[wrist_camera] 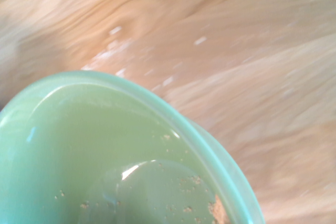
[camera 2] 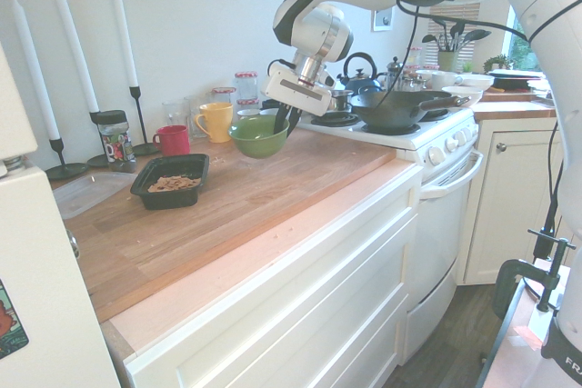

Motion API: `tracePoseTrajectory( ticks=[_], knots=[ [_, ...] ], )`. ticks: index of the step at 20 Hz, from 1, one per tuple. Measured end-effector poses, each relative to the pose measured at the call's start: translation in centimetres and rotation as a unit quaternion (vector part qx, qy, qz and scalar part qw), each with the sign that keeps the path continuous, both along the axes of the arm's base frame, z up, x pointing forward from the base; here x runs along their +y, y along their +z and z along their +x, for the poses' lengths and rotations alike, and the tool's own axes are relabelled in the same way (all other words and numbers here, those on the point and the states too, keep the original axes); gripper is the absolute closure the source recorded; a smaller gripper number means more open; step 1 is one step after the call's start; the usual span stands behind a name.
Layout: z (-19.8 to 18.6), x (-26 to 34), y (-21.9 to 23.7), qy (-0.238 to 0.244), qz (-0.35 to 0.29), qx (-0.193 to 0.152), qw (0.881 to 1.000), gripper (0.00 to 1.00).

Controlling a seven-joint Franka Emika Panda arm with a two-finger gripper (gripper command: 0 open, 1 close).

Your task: Pour the cereal into the box

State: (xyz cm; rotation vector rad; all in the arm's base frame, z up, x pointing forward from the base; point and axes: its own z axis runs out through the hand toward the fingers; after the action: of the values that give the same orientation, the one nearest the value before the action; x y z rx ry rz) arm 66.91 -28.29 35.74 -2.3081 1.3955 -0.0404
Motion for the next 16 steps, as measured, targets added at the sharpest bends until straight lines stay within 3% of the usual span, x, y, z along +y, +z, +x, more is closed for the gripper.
tracePoseTrajectory(
  ticks=[10, 11, 16],
  knots=[
    [1.8, -4.4, -2.6, -0.008, 0.010, 0.005, 1.000, 1.00],
    [1.8, -5.0, -2.7, -0.009, 0.012, 0.005, 1.000, 0.00],
    [2.0, -6.2, -3.3, -0.007, 0.026, 0.009, 1.000, 0.00]
  ],
)
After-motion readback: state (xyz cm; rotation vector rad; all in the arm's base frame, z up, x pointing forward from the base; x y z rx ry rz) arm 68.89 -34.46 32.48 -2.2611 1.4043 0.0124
